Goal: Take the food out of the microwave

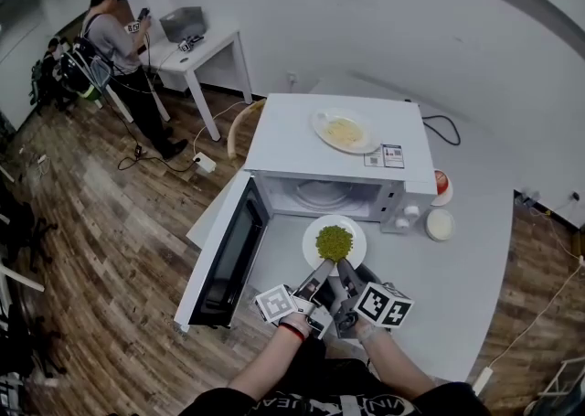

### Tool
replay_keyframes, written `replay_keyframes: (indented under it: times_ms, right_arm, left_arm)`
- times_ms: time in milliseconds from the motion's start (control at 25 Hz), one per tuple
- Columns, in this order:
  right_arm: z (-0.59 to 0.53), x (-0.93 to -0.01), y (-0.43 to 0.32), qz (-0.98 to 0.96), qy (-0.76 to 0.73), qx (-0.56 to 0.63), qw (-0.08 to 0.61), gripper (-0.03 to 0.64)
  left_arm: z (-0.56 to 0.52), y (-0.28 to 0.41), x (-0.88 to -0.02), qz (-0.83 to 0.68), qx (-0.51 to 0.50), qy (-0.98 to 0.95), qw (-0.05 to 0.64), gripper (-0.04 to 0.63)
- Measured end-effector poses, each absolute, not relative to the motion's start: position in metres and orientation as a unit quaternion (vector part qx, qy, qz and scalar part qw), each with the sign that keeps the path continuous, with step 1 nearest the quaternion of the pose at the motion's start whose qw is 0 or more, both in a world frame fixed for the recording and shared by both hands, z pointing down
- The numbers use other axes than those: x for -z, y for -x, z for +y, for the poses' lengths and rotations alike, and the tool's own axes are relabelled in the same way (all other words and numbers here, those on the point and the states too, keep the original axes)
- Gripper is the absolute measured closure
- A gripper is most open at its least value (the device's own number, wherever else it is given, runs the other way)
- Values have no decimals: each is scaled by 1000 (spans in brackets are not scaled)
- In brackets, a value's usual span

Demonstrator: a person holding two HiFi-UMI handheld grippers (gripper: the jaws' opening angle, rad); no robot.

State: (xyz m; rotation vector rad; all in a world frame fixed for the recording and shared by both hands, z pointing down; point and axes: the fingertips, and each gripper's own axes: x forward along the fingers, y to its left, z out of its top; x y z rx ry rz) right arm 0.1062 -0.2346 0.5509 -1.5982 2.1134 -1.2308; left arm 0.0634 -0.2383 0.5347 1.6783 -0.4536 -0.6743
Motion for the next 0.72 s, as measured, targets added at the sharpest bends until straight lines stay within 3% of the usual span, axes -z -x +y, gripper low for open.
replay_keyframes:
  times_ms: [720]
  right_arm:
    - [-141,-550,-114,724,547,408,99,470]
  left_arm:
    - [-144,-72,-533,-201,271,-735,589,525]
